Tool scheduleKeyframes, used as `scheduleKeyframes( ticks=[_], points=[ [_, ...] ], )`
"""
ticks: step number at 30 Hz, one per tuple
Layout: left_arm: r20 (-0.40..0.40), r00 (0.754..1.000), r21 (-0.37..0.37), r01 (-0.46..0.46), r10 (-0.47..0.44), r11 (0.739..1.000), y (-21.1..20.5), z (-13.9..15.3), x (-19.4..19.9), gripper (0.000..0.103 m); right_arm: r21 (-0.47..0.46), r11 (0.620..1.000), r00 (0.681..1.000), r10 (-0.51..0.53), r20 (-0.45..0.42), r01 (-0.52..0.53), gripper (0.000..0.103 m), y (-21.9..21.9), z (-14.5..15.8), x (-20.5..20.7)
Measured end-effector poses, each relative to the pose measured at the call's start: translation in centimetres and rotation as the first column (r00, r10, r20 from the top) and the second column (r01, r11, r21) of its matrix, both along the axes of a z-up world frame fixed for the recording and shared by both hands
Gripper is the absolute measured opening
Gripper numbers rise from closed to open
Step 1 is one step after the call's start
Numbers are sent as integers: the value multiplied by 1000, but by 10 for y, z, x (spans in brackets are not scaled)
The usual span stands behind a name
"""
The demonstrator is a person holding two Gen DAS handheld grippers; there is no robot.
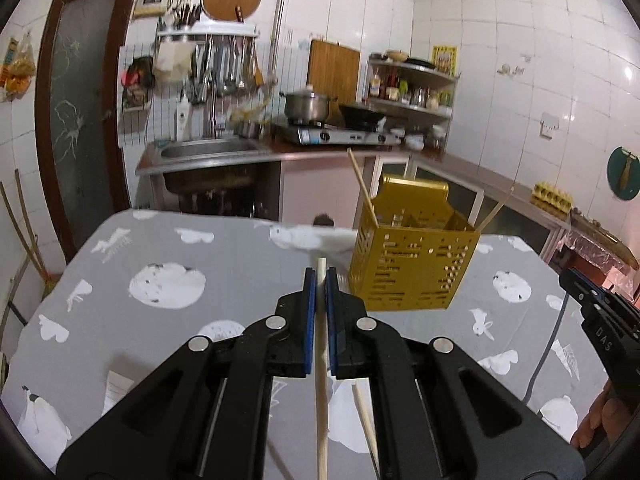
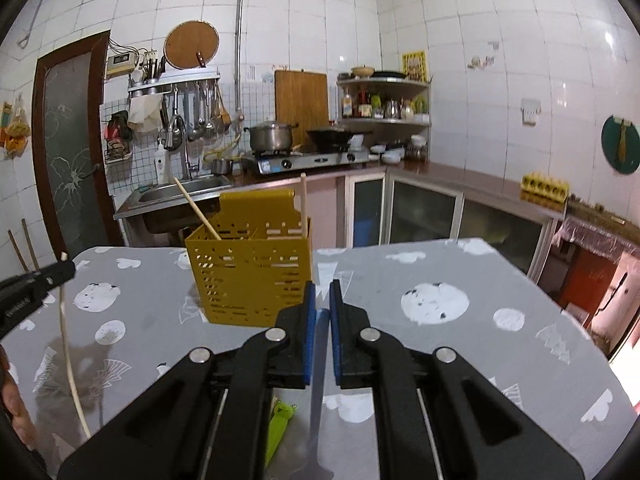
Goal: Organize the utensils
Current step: 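Lift the chopstick and blue spoon and carry both over the yellow holder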
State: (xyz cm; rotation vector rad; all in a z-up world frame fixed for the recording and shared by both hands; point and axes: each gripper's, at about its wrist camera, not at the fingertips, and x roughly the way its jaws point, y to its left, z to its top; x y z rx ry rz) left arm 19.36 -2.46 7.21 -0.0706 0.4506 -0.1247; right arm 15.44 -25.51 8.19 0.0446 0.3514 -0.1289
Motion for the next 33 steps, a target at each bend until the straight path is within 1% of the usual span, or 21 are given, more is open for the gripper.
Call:
scheduleKeyframes(
  ticks=[11, 15, 20, 27, 30, 33],
  points=[
    [84, 996, -9, 24, -23, 1000, 2, 15, -13, 4, -24, 1000, 996, -10, 93, 13, 7, 0, 14, -12],
    [109, 994, -11, 28, -26, 1000, 1, 21, -15, 4, -21, 1000, 995, -3, 104, 5, 7, -2, 20, -9],
    [118, 992, -27, 35, -32, 999, 1, 31, -6, 4, -23, 1000, 993, 16, 121, -13, 7, -2, 32, -2],
    [153, 987, -37, 51, -45, 998, -2, 59, 3, 4, -20, 999, 990, 45, 135, -43, 7, 0, 57, 11],
    [174, 983, -33, 72, -65, 997, -6, 79, 10, 4, -28, 998, 986, 65, 155, -61, 7, 4, 75, 17],
    [193, 977, -43, 100, -90, 994, -13, 108, 22, 4, -37, 996, 981, 90, 172, -85, 7, 8, 99, 26]
  ],
)
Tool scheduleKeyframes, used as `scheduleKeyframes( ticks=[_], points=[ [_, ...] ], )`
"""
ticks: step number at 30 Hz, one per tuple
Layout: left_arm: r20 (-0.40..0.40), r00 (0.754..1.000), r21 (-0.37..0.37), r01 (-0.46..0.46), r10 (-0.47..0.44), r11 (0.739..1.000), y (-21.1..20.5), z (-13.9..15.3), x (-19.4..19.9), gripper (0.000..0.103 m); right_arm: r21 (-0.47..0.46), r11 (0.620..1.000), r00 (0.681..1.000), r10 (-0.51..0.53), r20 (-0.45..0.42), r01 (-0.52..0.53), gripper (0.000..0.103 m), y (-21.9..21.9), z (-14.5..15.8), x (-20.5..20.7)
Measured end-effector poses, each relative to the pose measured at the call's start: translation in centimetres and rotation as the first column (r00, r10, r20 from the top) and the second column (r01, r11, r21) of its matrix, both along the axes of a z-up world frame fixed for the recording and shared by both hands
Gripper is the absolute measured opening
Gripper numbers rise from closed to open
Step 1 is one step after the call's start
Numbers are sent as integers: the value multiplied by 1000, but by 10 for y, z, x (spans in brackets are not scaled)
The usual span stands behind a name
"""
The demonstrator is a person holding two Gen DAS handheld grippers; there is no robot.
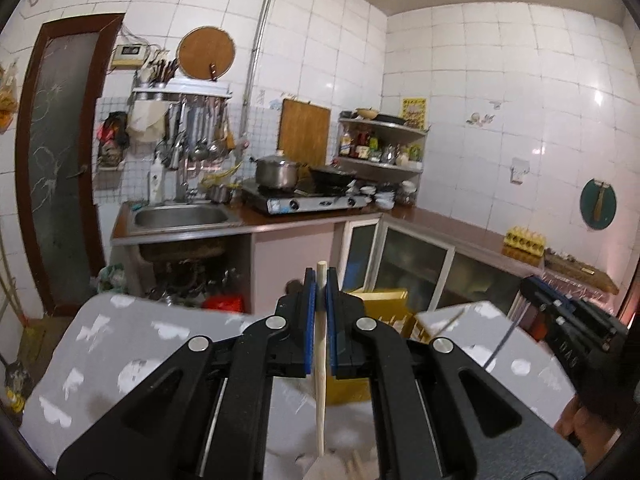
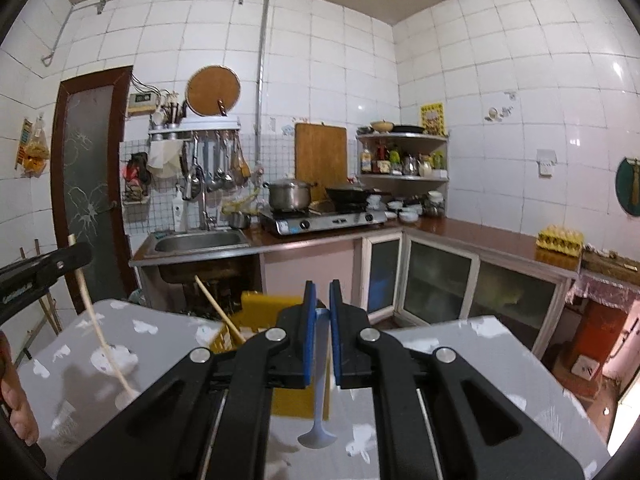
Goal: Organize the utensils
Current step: 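Lift the chopstick and blue spoon and carry both over the yellow holder, then drop the chopstick and blue spoon into the holder by opening both tools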
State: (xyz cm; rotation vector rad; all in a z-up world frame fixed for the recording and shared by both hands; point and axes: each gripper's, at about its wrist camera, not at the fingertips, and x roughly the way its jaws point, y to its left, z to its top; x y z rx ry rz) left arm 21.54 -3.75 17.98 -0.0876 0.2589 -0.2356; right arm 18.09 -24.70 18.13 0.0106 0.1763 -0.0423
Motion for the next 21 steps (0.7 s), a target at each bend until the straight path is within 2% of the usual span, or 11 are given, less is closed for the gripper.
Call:
scheduleKeyframes(
  ticks=[5, 8, 11, 16, 21],
  points=[
    [72, 997, 13, 14, -15, 1000, -20, 49, 18, 4, -9, 1000, 1000, 17, 14, -17, 7, 6, 36, 27],
    [91, 995, 12, 28, -29, 1000, -32, 64, 35, 4, -16, 1000, 1000, 10, 14, -9, 7, 8, 53, 52],
    [124, 992, 41, 15, -20, 999, -48, 72, 56, 4, 22, 1000, 1000, 9, -2, -9, 7, 4, 60, 80],
    [92, 995, 44, 23, -27, 999, -66, 59, 100, 4, 35, 999, 999, -1, -41, 2, 7, 0, 47, 120],
    [42, 999, 62, 25, -27, 998, -78, 19, 133, 4, 55, 998, 994, -3, -113, 9, 7, -9, 14, 151]
  ],
)
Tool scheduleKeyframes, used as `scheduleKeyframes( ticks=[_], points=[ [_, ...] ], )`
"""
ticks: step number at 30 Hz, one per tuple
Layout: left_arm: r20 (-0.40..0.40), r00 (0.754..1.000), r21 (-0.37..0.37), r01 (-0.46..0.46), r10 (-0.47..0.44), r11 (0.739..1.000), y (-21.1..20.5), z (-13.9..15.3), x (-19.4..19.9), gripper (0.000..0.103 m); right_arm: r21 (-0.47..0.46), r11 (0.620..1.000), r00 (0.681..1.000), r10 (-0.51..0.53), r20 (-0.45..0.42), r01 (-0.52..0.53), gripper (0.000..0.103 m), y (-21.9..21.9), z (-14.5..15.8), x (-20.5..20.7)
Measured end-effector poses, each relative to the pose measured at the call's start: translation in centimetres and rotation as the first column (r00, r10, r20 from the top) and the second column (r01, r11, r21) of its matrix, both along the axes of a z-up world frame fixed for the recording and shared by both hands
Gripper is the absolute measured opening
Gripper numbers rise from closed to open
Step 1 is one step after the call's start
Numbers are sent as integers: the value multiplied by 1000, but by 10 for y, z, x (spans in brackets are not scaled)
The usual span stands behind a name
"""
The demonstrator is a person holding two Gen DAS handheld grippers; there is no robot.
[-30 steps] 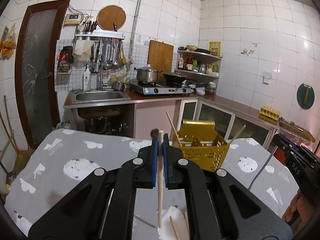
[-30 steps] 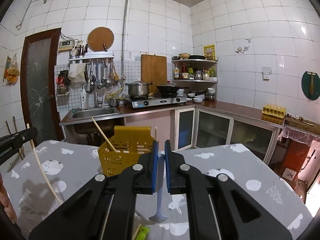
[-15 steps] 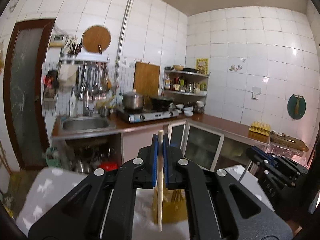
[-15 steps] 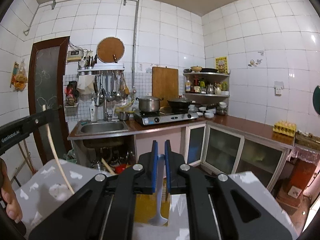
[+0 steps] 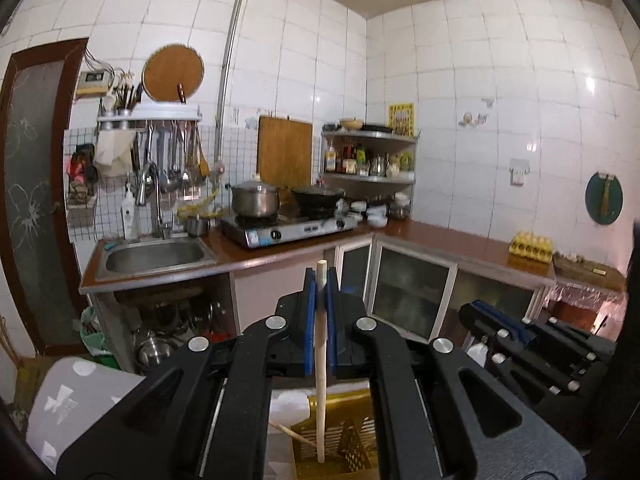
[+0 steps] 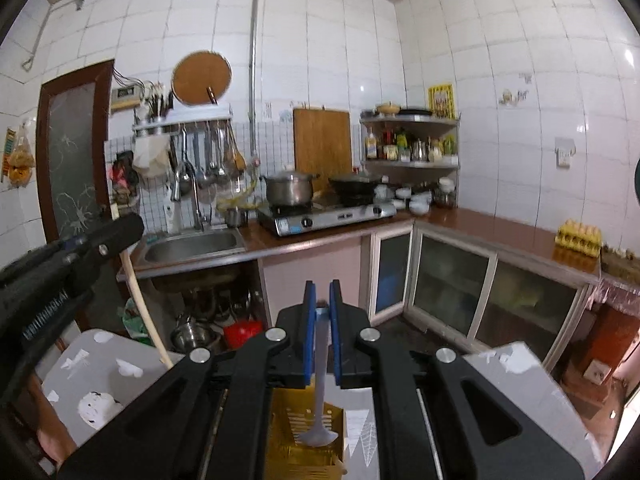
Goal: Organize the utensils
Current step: 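Drop the chopstick and blue spoon into the holder by opening both tools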
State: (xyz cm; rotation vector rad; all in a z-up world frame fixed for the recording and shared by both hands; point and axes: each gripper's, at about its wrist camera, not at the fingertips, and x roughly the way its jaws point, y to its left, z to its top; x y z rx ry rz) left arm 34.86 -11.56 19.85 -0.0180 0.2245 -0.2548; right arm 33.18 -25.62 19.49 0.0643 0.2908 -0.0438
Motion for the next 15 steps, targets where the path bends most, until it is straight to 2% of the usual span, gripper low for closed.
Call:
scheduleKeyframes(
  ticks=[9, 13, 15],
  points=[
    [-118, 993, 16, -16, 18, 1000, 6, -72, 36, 4, 7, 1000, 994, -7, -105, 8, 7, -6, -49, 30],
    [-157, 987, 23, -20, 23, 1000, 14, -87, 38, 4, -1, 1000, 987, -11, -159, 11, 7, -6, -66, 37],
    [-169, 985, 24, -24, 27, 999, 17, -88, 35, 8, -3, 1000, 984, -4, -177, 4, 7, -6, -70, 38]
  ],
)
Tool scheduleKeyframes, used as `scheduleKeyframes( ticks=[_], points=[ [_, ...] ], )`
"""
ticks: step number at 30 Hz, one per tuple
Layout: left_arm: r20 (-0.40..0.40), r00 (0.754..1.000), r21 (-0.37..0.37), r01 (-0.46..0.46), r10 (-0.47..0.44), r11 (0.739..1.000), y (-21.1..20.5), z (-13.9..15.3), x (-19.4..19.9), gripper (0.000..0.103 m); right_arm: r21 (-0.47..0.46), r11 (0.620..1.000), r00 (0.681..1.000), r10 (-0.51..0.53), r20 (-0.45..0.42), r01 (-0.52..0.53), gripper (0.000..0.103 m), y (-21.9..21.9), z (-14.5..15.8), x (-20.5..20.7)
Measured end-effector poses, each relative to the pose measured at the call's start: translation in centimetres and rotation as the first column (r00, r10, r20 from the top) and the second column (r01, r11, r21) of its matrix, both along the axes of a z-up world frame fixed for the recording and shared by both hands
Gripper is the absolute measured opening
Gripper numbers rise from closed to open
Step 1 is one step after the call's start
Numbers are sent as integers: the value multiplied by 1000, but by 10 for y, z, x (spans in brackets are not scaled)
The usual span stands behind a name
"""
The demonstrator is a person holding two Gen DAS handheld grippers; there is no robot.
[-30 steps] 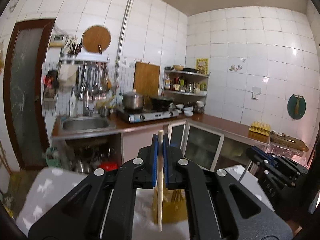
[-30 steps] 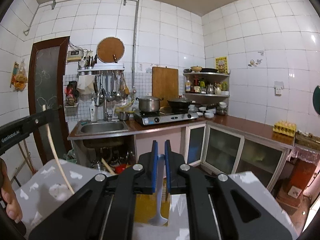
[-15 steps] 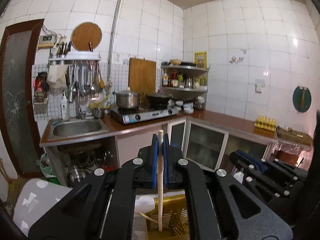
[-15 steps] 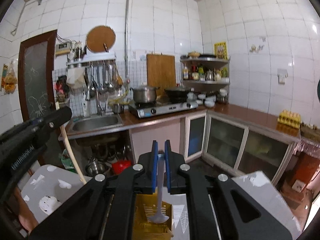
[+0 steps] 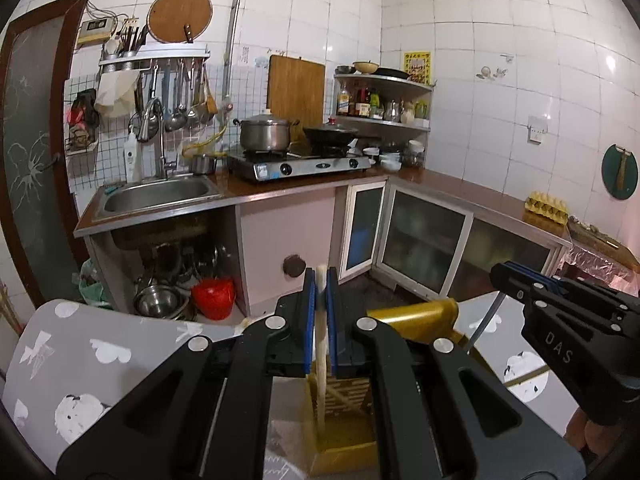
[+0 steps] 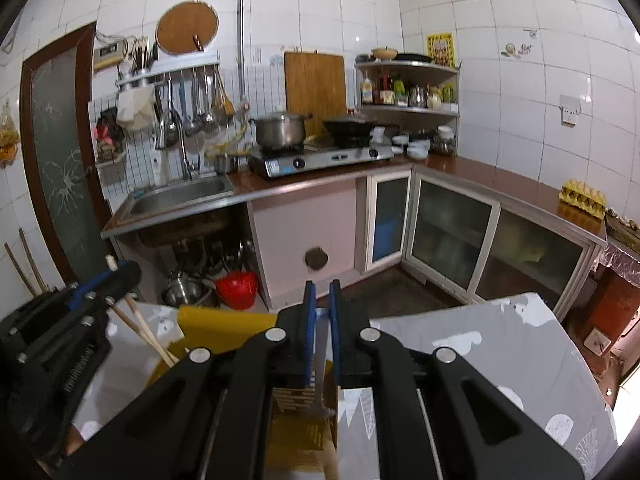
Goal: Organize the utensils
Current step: 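Drop the chopstick and blue spoon into the holder by opening both tools, then bring both open tools back down toward the remaining utensils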
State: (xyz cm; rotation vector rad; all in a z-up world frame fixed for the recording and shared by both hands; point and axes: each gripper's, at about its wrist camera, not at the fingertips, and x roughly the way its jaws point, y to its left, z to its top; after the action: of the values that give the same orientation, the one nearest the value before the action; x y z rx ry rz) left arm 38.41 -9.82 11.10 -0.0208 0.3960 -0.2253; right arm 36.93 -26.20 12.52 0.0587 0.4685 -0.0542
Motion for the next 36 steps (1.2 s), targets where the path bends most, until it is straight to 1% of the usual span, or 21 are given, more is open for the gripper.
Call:
scheduleKeyframes(
  ticks=[1, 2, 4, 6, 7, 8, 10, 11, 13, 14, 16, 19, 23, 28, 30, 33, 36],
  points=[
    [-6, 1000, -5, -1, 1, 1000, 3, 2, -2, 20, 1, 1000, 1000, 5, -7, -5, 7, -1, -1, -1],
    [-9, 1000, -11, -6, 5, 1000, 7, 4, -6, 36, 2, 1000, 1000, 11, -14, -11, 8, -1, -1, -2],
    [1, 1000, -15, -23, 23, 1000, 13, 11, -16, 48, 3, 1000, 999, 8, -32, -8, 9, -3, 0, -5],
    [18, 999, 0, -39, 39, 999, 22, 21, -31, 55, 4, 1000, 999, 1, -41, 0, 24, -6, 5, -14],
    [22, 999, 8, -45, 45, 999, 26, 25, -37, 64, 2, 1000, 999, -9, -31, 9, 45, -7, 8, -20],
    [31, 998, 16, -57, 57, 998, 31, 30, -45, 72, -1, 1000, 1000, -16, -16, 16, 53, -9, 12, -28],
    [62, 995, 26, -79, 77, 997, 41, 40, -61, 78, -9, 1000, 1000, -23, -2, 23, 53, -11, 20, -41],
    [75, 993, 32, -94, 92, 995, 48, 44, -71, 83, -9, 1000, 1000, -25, 1, 25, 53, -13, 23, -50],
    [84, 990, 29, -115, 112, 993, 60, 50, -85, 89, -18, 999, 999, -31, 15, 31, 53, -14, 28, -68],
    [89, 988, 25, -127, 124, 992, 66, 52, -94, 94, -23, 999, 999, -35, 21, 35, 56, -15, 29, -75],
    [97, 984, 30, -153, 149, 988, 74, 54, -106, 98, -28, 999, 999, -38, 31, 39, 60, -15, 30, -92],
    [103, 980, 44, -175, 170, 984, 81, 50, -125, 98, -17, 999, 999, -40, 20, 40, 62, -16, 23, -113],
    [74, 986, 58, -155, 151, 986, 83, 34, -144, 98, -2, 999, 999, -42, -25, 42, 64, -14, -2, -133],
    [45, 988, 104, -151, 147, 983, 81, 5, -160, 98, 4, 999, 995, -46, -86, 46, 64, -9, -38, -149],
    [13, 989, 112, -151, 150, 982, 81, -10, -164, 98, 10, 999, 992, -51, -115, 53, 64, -8, -54, -154],
    [-42, 988, 101, -145, 150, 984, 84, -29, -165, 98, 18, 998, 986, -58, -154, 61, 64, -5, -75, -160],
    [-105, 982, 89, -149, 157, 985, 87, -51, -164, 98, 18, 998, 979, -58, -194, 63, 64, -1, -97, -165]
  ],
)
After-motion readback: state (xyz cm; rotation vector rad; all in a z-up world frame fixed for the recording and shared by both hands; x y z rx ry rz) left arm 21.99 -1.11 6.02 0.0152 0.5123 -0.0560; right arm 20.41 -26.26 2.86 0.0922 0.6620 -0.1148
